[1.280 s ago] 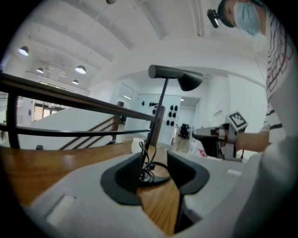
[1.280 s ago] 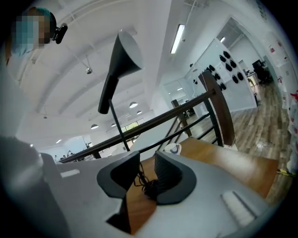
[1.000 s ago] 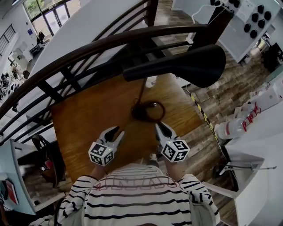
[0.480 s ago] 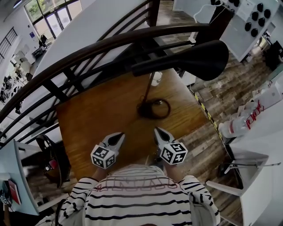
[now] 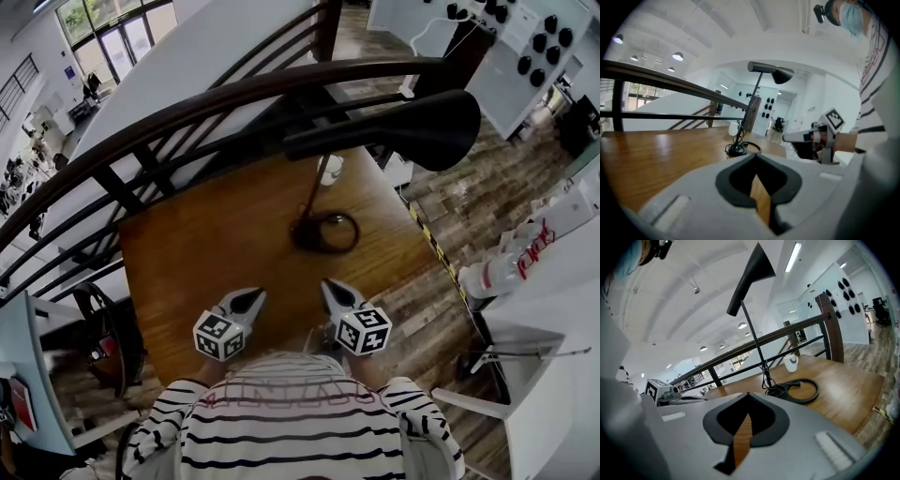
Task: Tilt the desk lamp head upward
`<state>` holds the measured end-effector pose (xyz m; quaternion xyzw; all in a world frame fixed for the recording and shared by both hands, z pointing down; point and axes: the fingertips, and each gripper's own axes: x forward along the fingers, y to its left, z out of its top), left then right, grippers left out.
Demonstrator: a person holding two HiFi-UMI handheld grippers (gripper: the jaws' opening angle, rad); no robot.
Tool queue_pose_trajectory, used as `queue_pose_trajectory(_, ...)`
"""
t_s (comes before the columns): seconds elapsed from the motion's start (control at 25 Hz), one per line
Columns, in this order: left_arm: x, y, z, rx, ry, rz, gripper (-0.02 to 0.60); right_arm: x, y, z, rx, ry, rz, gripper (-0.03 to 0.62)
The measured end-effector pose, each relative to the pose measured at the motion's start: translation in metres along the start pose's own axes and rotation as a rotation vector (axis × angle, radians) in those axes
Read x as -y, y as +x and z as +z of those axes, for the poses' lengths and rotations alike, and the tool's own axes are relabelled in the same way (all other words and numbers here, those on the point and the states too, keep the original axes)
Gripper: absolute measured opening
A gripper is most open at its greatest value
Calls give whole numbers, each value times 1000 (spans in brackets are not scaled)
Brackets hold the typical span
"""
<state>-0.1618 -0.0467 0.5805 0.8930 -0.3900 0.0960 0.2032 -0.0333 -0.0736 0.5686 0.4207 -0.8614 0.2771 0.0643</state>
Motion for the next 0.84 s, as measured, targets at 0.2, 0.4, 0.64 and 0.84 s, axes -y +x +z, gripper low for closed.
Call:
queue_pose_trajectory(0.2, 8, 1, -5, -11, -4, -15, 2, 1, -8, -1, -1, -6, -6, 0)
queue_pose_trajectory(0.4, 18, 3, -5, -18, 1, -27, 2, 2, -17, -3, 5, 0, -5, 0)
queue_pose_trajectory(0.64, 26, 0, -9, -28, 11, -29, 2, -2, -24, -5, 19, 12, 12, 0)
queue_pose_trajectory(0.84, 33, -4, -10, -24, 20, -32, 2, -6, -31, -7, 26, 8, 14, 0)
